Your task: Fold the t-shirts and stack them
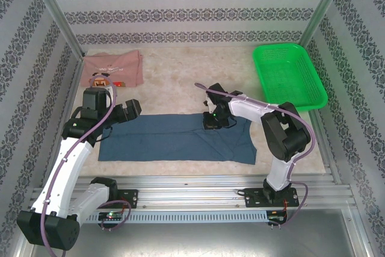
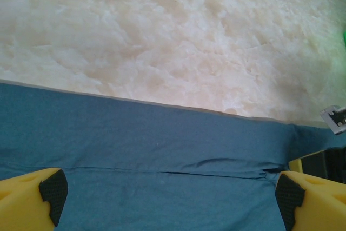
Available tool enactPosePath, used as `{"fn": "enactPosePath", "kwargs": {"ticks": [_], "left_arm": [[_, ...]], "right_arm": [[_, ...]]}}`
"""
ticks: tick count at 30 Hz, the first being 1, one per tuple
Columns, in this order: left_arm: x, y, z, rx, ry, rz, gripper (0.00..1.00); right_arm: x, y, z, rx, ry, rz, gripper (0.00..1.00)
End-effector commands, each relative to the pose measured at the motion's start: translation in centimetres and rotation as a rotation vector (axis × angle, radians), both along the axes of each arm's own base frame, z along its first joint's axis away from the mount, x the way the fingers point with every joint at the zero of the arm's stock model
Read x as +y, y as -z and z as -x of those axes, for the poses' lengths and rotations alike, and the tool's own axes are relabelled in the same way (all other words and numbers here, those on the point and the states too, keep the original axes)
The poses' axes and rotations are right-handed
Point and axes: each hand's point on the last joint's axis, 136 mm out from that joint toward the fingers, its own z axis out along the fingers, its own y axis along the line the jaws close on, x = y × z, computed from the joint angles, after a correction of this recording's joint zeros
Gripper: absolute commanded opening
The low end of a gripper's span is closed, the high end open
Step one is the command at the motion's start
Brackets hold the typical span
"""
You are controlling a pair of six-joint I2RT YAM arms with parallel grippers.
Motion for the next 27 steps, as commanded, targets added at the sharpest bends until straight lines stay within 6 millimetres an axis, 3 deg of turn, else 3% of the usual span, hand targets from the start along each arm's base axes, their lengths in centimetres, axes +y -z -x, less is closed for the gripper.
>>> {"fn": "enactPosePath", "kwargs": {"ticks": [1,6,13,20,23,27], "left_arm": [[0.8,-0.2,0.4,-0.004,-0.006,-0.048,0.99],[1.1,0.6,0.6,0.013,-0.012,-0.061,0.99],[0.9,2.5,1.2,0.050,-0.010,-0.047,0.99],[0.9,4.2,1.7,0.089,-0.006,-0.044,0.99],[0.9,4.8,1.7,0.094,-0.008,-0.043,0.99],[0.6,5.5,1.4,0.102,-0.005,-0.030,0.99]], "right_arm": [[1.0,-1.6,1.3,-0.018,-0.046,-0.018,0.06],[3.8,-2.7,3.5,0.009,-0.101,-0.078,0.05],[7.4,-2.1,7.2,0.109,-0.161,-0.140,0.16],[10.5,-4.1,10.7,0.211,-0.203,-0.244,0.32],[10.5,-5.9,11.5,0.225,-0.214,-0.269,0.32],[8.2,-7.9,10.8,0.172,-0.162,-0.241,0.33]]}}
